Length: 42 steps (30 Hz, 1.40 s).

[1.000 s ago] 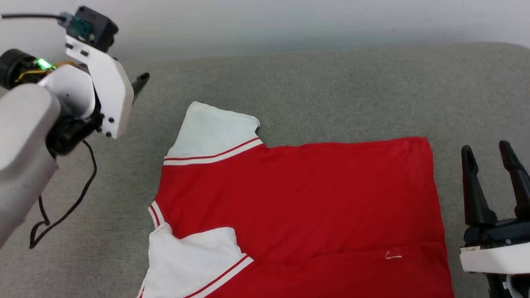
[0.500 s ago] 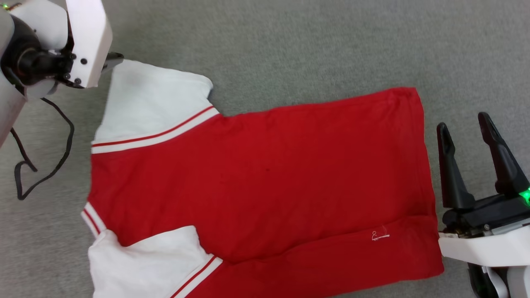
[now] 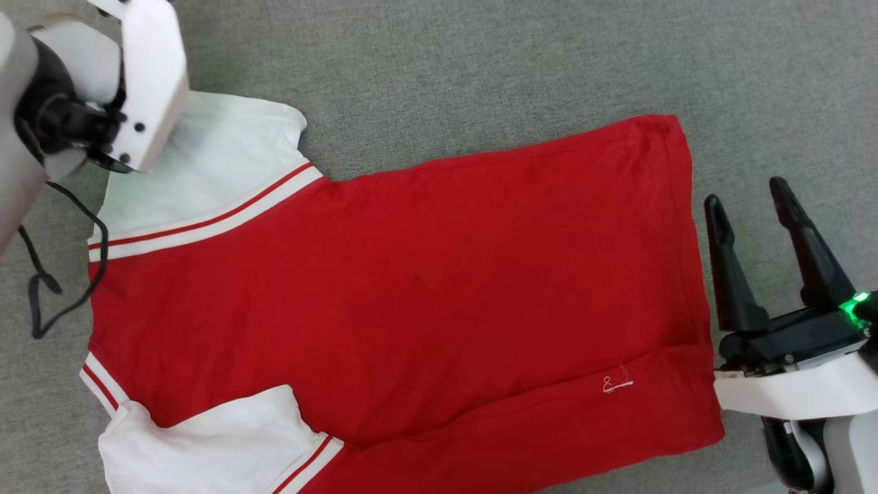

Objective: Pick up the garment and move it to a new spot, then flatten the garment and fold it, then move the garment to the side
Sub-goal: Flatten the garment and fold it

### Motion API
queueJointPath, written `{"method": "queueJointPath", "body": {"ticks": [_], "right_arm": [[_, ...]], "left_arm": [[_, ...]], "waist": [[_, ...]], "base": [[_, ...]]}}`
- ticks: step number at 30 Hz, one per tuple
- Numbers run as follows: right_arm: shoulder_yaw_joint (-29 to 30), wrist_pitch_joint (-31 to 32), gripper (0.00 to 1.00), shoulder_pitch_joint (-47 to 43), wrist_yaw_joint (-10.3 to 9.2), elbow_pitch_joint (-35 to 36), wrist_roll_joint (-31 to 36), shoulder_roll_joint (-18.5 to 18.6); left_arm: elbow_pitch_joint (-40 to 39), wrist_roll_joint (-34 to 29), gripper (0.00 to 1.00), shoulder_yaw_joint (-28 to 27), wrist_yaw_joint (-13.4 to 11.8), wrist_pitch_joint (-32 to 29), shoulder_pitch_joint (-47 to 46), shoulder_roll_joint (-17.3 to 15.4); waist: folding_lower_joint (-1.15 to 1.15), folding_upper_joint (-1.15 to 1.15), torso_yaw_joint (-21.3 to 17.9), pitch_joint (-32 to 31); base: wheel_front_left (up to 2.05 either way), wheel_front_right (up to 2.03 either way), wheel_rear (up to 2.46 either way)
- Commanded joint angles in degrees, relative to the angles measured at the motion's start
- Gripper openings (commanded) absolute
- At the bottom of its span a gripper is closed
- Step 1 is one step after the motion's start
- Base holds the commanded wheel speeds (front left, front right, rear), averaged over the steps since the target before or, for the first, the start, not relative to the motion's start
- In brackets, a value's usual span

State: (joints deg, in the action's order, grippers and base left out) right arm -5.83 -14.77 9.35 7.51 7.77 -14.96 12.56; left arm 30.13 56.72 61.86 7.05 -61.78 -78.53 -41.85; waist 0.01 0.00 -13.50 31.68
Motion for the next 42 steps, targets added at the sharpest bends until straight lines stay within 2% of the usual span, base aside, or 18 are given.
{"method": "queueJointPath", "body": {"ticks": [1, 6, 10, 12, 14, 18, 23, 27, 28, 31, 37, 42], "right_arm": [[0.6, -0.4, 1.0, 0.8, -0.04, -0.3, -0.3, 0.5], [2.3, -0.4, 1.0, 2.4, -0.04, -0.5, -0.6, 2.3], [3.9, 1.3, 1.0, 6.6, -0.04, 0.1, -0.4, 7.6], [3.6, 5.4, 1.0, 9.1, -0.03, 0.4, -1.3, 11.0], [0.9, 12.3, 1.0, 11.9, -0.03, 0.1, -2.6, 15.5], [-7.6, 32.0, 1.0, 18.4, -0.04, -2.0, -10.0, 24.8], [-19.3, 53.3, 1.0, 28.2, -0.04, -5.4, -19.6, 31.8], [-27.2, 66.9, 1.0, 36.3, -0.04, -11.3, -24.3, 32.8], [-30.0, 72.4, 1.0, 39.9, -0.04, -15.0, -25.8, 32.0], [-32.6, 77.5, 1.0, 44.0, -0.04, -20.2, -26.9, 30.2], [-35.0, 78.9, 1.0, 46.1, -0.04, -29.4, -26.6, 26.9], [-36.9, 75.4, 1.0, 43.0, -0.03, -34.1, -28.3, 23.5]], "left_arm": [[0.7, 0.1, 0.0, 1.4, 0.1, 0.2, 3.3, 0.0], [0.0, 0.3, 0.0, 1.3, 0.2, 2.6, 3.3, 0.2], [-2.6, -0.7, 0.0, 2.9, 0.3, 5.8, 3.2, 0.9], [-4.2, 0.2, 0.0, 3.5, 0.3, 7.4, 3.7, 1.1], [-6.1, 0.0, 0.0, 4.8, 0.3, 8.8, 3.8, 0.9], [-8.6, 0.8, 0.0, 6.9, 0.3, 11.0, 4.2, 1.1], [-9.6, 1.3, 0.0, 8.6, 0.3, 13.4, 4.0, 1.7], [-9.5, 1.3, 0.0, 9.4, 0.3, 14.8, 3.1, 2.1], [-9.5, 1.0, 0.0, 9.7, 0.3, 15.6, 2.4, 2.5], [-9.5, 0.8, 0.0, 10.2, 0.3, 16.5, 1.5, 3.0], [-9.8, 0.7, 0.0, 11.0, 0.3, 18.2, 0.0, 4.5], [-9.2, 1.0, 0.0, 11.2, 0.3, 19.3, -0.4, 5.0]], "waist": [[-0.01, 0.0, 0.3, -0.7], [-0.01, 0.0, 1.4, -3.3], [-0.01, 0.0, 3.2, -6.8], [-0.01, 0.0, 4.2, -8.1], [-0.01, 0.0, 5.2, -9.2], [-0.01, 0.0, 7.2, -10.9], [-0.01, 0.0, 8.9, -11.5], [-0.01, 0.0, 9.9, -11.1], [-0.01, 0.0, 10.6, -10.4], [-0.01, 0.0, 11.8, -9.0], [-0.01, 0.0, 13.8, -6.6], [-0.01, 0.0, 14.3, -5.7]], "base": [[0.0, 0.0, 0.0], [0.0, 0.0, 0.0], [0.0, 0.0, 0.0], [0.0, 0.0, 0.0], [0.0, 0.0, 0.0], [0.0, 0.0, 0.0], [0.0, 0.0, 0.0], [0.0, 0.0, 0.0], [0.0, 0.0, 0.0], [0.0, 0.0, 0.0], [0.0, 0.0, 0.0], [0.0, 0.0, 0.0]]}}
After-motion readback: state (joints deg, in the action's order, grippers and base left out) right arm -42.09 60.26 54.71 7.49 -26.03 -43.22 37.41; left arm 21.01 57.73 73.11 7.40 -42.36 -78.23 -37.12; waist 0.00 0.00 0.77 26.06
